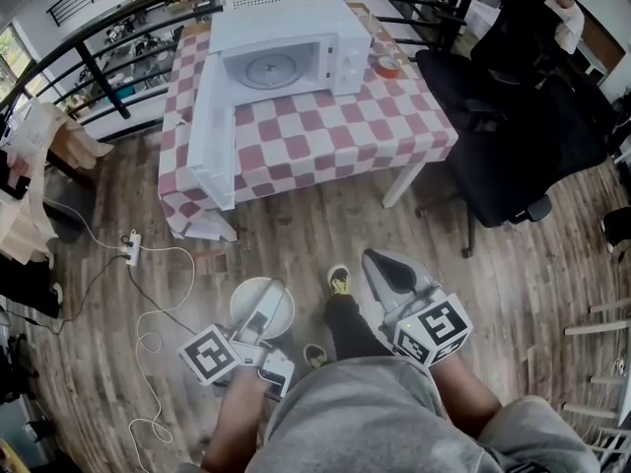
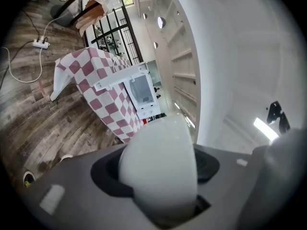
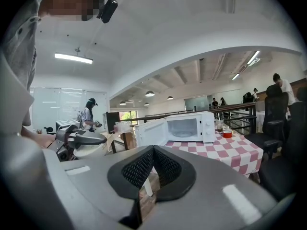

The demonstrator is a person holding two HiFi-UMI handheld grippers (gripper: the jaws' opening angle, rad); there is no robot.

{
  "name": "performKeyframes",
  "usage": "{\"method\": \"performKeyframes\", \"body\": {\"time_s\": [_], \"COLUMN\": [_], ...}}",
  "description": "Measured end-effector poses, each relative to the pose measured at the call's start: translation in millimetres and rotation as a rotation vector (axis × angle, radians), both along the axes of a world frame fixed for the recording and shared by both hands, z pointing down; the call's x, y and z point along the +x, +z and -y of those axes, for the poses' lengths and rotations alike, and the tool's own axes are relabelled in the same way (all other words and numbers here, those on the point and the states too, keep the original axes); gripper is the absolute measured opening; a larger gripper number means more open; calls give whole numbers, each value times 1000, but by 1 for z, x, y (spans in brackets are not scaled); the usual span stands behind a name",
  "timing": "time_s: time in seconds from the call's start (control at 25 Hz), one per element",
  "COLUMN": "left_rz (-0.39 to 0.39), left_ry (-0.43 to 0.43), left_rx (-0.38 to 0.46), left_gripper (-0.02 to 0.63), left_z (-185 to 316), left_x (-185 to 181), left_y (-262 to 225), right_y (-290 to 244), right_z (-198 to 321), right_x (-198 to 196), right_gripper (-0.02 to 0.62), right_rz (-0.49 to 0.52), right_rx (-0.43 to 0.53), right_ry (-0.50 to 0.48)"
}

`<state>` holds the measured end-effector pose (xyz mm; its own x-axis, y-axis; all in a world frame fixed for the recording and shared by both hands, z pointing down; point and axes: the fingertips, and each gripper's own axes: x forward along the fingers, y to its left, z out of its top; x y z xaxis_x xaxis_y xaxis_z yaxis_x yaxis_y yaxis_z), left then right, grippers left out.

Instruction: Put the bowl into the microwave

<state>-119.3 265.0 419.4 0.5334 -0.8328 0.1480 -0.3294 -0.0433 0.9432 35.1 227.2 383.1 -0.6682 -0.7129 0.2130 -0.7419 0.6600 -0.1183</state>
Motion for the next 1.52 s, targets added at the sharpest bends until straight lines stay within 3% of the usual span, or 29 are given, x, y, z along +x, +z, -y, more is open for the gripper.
{"method": "performKeyframes", "body": {"time_s": [0.44, 0.92, 1.52], "left_rz": [47, 38, 63], "left_ry": [47, 26, -17], "left_rx": [21, -34, -34], "left_gripper": [287, 287, 287], "left_z": [123, 241, 338], "left_x": [15, 30, 36], "left_y": [0, 7, 3], "right_y": [5, 17, 19], "right_z": [126, 243, 339], "right_x": [8, 21, 20], "right_gripper": [-6, -6, -6], "right_rz": [17, 28, 38], "right_rx": [7, -39, -44], "right_ry": [-3, -30, -99]}}
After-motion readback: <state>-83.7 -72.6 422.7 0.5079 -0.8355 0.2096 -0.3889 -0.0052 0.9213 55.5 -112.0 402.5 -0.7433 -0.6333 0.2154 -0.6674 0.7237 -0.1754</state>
